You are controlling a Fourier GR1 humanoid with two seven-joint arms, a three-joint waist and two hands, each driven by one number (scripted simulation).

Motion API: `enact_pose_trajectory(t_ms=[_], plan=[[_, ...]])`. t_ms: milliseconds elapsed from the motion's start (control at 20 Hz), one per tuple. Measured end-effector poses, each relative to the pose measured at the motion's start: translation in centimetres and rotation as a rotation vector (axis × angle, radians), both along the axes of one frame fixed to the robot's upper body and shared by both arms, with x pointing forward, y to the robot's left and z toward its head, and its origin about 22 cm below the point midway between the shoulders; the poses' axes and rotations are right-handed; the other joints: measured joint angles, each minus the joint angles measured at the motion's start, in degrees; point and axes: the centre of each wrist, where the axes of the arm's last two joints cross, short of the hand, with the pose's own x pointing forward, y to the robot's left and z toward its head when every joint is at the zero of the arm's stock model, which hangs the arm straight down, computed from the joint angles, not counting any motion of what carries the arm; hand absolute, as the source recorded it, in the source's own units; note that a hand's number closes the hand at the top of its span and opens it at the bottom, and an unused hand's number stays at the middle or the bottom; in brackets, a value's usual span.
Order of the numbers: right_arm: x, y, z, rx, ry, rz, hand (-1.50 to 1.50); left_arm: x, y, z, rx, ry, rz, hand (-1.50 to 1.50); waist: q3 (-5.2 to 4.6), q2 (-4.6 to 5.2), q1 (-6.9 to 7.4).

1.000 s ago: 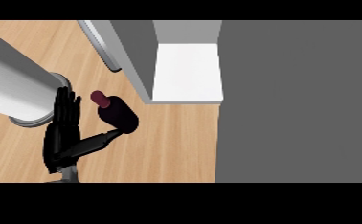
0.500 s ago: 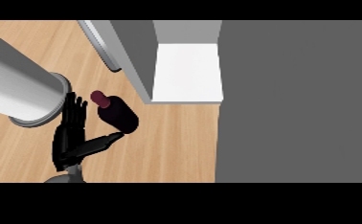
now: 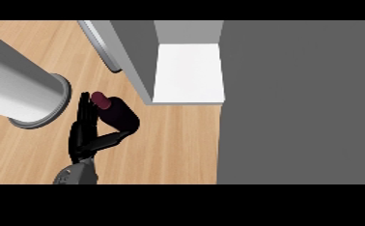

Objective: Pick up the wine, place it into the cabinet and close the cabinet

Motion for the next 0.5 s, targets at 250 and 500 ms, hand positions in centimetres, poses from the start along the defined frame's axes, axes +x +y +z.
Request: enact_pose_trajectory(t_ms=[250, 500], plan=[[0.0, 0.1, -0.3, 0.005, -0.002, 0.002, -1.50, 0.1, -0.3, -1.9, -0.005, 0.003, -0.002, -1.50, -0.02, 0.00, -0.04], [0.0, -0.3, -0.1, 0.002, -0.003, 0.003, -1.50, 0.3, -0.2, -3.3, -0.026, 0.005, 0.007, -1.50, -0.02, 0.03, -0.10]])
